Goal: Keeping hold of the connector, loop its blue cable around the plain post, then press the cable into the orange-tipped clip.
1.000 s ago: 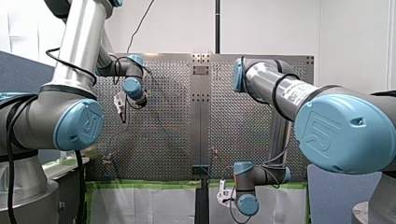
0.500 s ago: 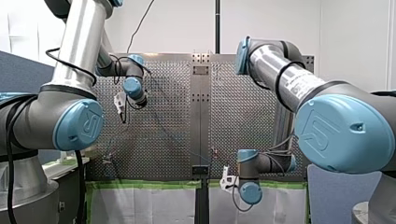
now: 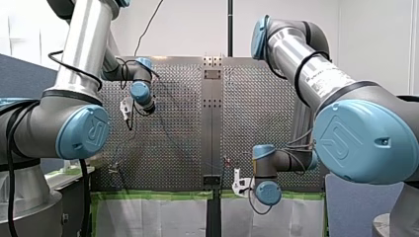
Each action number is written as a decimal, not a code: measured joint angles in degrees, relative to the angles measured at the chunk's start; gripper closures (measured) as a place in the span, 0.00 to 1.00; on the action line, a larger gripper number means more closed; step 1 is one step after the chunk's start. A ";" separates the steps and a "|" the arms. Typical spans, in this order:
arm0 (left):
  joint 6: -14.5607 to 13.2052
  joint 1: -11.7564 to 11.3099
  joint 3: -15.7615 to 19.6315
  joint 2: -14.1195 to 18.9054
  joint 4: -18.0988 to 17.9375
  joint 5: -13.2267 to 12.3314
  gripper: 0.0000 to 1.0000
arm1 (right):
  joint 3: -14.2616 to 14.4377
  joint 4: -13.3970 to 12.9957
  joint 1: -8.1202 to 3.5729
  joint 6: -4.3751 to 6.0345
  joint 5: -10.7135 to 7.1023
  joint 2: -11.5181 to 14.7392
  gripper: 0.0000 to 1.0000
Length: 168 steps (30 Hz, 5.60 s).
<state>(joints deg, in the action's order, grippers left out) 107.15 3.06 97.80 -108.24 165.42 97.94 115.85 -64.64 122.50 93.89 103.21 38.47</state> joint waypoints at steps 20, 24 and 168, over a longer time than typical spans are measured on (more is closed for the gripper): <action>-0.10 0.23 0.00 0.02 1.01 0.03 0.00 | 1.13 -1.66 -2.14 -2.82 -2.26 11.15 1.00; -0.08 0.23 0.00 0.02 1.05 0.05 0.00 | 1.35 -1.66 -2.51 -2.96 -1.89 11.52 1.00; 11.13 -0.11 14.35 -10.53 -27.57 14.25 0.00 | 0.34 -4.27 -2.60 -0.62 -4.34 3.88 1.00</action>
<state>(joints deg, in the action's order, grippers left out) 118.29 2.95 112.15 -118.77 137.84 112.19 116.19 -68.91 119.91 93.27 98.87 42.35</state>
